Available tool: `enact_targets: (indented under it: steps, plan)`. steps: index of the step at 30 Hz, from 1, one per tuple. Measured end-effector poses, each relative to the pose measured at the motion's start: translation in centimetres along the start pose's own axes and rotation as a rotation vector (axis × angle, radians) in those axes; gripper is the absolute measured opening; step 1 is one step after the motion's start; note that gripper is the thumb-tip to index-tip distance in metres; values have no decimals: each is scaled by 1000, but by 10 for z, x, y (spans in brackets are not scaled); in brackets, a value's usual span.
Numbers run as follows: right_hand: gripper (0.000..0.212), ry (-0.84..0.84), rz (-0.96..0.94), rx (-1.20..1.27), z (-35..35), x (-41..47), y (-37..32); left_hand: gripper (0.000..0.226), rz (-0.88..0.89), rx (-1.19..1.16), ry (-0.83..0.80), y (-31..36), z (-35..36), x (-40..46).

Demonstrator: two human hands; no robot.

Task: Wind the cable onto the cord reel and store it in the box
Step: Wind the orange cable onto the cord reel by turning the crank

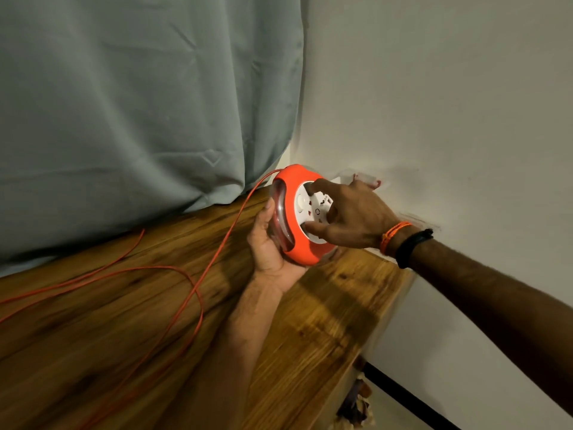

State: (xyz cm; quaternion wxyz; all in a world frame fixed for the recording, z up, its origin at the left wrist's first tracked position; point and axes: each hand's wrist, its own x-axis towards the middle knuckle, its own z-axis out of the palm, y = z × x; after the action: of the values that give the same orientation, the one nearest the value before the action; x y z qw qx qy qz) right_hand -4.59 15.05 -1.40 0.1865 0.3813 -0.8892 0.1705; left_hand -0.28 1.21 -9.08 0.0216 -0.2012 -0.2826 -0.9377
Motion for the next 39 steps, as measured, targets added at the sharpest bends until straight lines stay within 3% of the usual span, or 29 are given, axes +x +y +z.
enact_targets:
  steps: [2, 4, 6, 8, 11, 14, 17, 20, 23, 27, 32, 34, 37, 39]
  plan:
    - [39, -154, 412, 368, 10, -4, -7, 87, 18, 16, 6, -1, 4, 0]
    - [27, -141, 764, 1064, 8, 0, -21, 94, 32, 51, 42, -1, 8, 0]
    - [22, -130, 861, 1420, 2, 1, -29, 99, 31, 63, 73, 0, 11, -1]
    - [21, -189, 852, 1473, -4, 1, -32, 93, 22, 51, 68, 1, 11, -2]
    - [19, -222, 839, 1399, -10, -2, -30, 93, -1, 36, 81, 1, 8, -2]
    - [33, -131, 762, 1052, -16, -3, -24, 95, -1, 28, 88, 1, 4, -1]
    - [37, 31, 449, 455, -18, -5, -13, 92, 5, 51, 119, 3, -2, -1]
    - [44, 115, 150, 126, -20, -9, -11, 91, -4, 42, 131, 4, -5, -1]
    - [55, 92, -36, -20, -21, -8, -10, 91, -17, 36, 96, 3, -5, -1]
    - [63, 72, -139, -136, -13, -4, -9, 94, -36, 14, 83, 1, -4, -1]
    - [62, 69, -97, -107, -8, 1, -8, 89, -22, -10, 44, 0, -2, -1]
    - [52, 92, 178, 192, -3, 0, -19, 93, 1, 17, 83, 0, 0, 0]
    - [28, -23, 827, 1159, -3, 3, -32, 91, 49, 39, 60, 0, 9, 0]
    - [23, -142, 928, 1368, -4, 4, -31, 79, 32, 17, 42, 1, 12, -2]
